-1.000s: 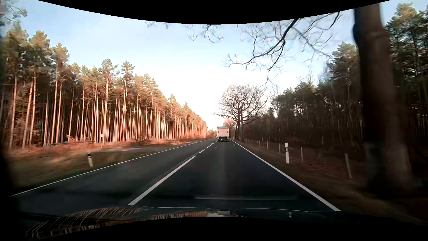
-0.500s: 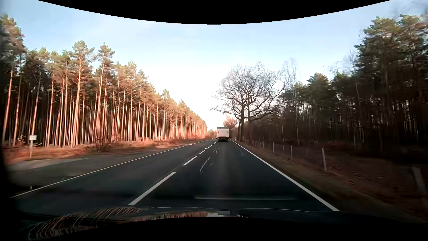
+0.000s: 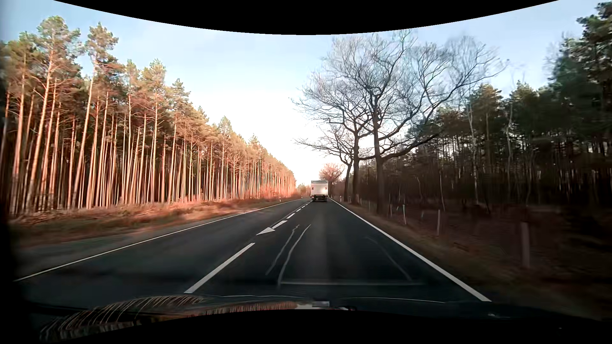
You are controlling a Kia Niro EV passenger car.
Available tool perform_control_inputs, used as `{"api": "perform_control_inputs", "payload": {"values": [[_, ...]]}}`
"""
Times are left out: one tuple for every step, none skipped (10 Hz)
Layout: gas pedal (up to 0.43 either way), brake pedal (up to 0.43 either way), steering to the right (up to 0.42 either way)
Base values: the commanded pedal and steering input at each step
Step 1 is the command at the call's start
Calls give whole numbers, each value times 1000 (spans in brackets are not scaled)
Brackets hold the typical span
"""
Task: Follow the waypoints while adhering to traffic rules and regulations
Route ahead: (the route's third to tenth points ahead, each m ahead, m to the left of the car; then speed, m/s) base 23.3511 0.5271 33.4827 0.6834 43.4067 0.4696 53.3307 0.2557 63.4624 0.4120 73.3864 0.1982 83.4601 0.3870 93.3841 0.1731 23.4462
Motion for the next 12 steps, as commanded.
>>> {"api": "perform_control_inputs", "payload": {"values": [[157, 0, -1], [157, 0, -1], [157, 0, -1], [157, 0, -1], [157, 0, -1], [157, 0, -1], [157, 0, -1], [157, 0, -1], [157, 0, -1], [157, 0, -1], [157, 0, 0], [157, 0, 0]]}}
